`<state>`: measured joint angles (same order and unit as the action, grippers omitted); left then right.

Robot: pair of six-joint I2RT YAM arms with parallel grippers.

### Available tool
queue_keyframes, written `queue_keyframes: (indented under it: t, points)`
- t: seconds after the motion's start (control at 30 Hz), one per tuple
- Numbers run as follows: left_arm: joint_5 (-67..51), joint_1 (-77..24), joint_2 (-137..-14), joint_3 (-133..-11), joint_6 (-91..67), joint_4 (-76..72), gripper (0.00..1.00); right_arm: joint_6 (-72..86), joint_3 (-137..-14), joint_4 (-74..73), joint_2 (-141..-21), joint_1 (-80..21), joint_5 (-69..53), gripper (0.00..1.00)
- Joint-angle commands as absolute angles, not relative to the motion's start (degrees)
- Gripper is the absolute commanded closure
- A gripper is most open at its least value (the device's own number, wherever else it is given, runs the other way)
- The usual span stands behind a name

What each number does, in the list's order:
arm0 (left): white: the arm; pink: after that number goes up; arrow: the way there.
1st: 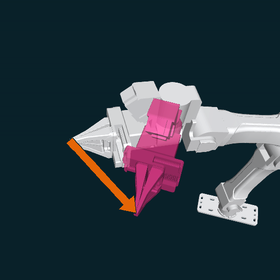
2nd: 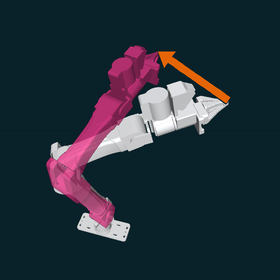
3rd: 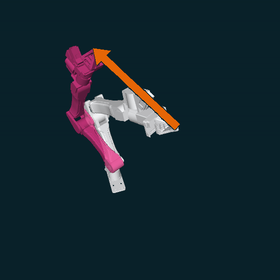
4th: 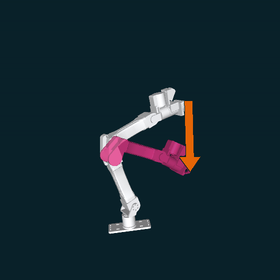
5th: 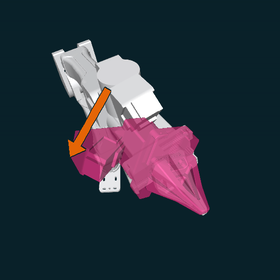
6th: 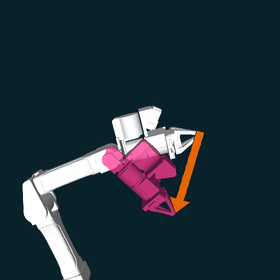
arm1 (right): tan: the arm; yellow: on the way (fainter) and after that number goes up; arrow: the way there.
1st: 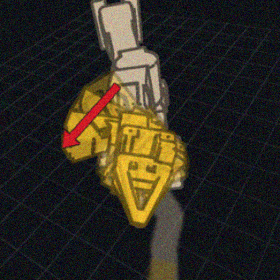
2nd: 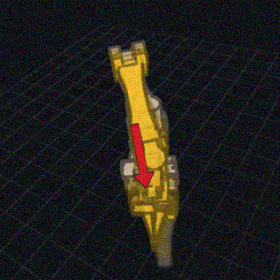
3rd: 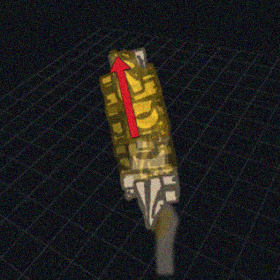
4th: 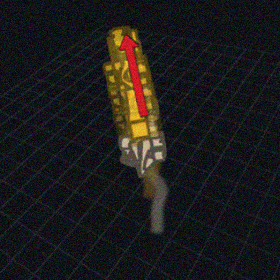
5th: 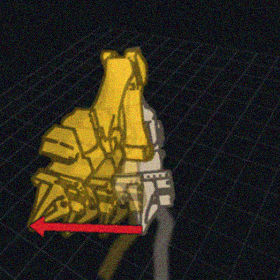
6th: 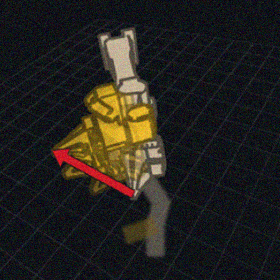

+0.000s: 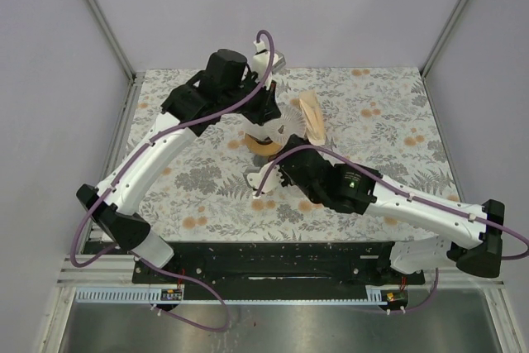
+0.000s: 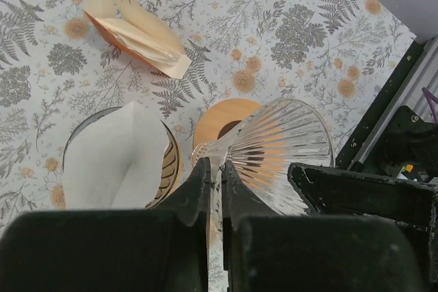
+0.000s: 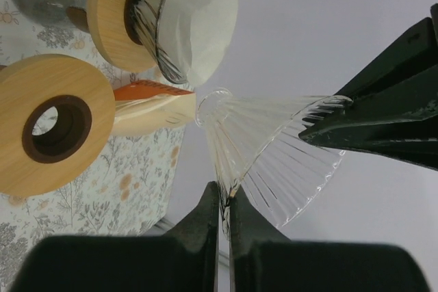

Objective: Place the coffee filter in the dripper

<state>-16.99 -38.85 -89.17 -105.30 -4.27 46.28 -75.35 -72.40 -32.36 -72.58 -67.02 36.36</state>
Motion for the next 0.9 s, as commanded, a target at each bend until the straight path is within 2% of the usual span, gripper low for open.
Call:
queue_keyframes:
  t: [0.0,0.03,0.13,0.2,0.27,0.43,0.6,0.7,0.87]
  points:
    - [-19.0,-38.1,-88.5,-107.4,-5.0,46.6,1.0,-93.2,-73.7,-28.5,-70.0,-67.4,35.0,0.96]
    - [-19.9,-38.1,-88.7,-107.5,-6.0,46.6,1.0,-90.0,-73.8,-27.2,-69.8,-67.4,33.2,0.86]
    - [-22.4,-38.0,-88.9,-107.6,-9.4,46.5,1.0,-77.8,-74.9,-22.7,-68.6,-67.4,27.8,0.45]
    - [-23.7,-37.3,-89.1,-107.5,-11.4,46.2,1.0,-68.7,-76.3,-23.4,-67.1,-67.4,23.7,0.25]
    - [-25.4,-36.0,-89.3,-107.1,-13.9,45.4,1.0,-58.6,-76.8,-24.0,-64.9,-67.4,19.3,0.13]
    - [-27.3,-34.0,-89.4,-106.6,-17.1,43.9,1.0,-32.5,-77.9,-23.5,-59.8,-66.4,14.8,0.01]
    - [-28.6,-33.9,-88.7,-105.0,-18.8,43.2,1.0,-2.5,-85.6,-29.2,-61.3,-55.9,14.4,0.01]
    - [-28.3,-34.3,-88.2,-104.2,-19.0,43.0,1.0,10.9,-89.9,-34.6,-64.2,-49.6,14.0,0.08]
    - [-26.8,-35.2,-87.7,-103.1,-18.5,43.1,1.0,19.4,-96.0,-43.0,-70.9,-48.4,15.2,0.2]
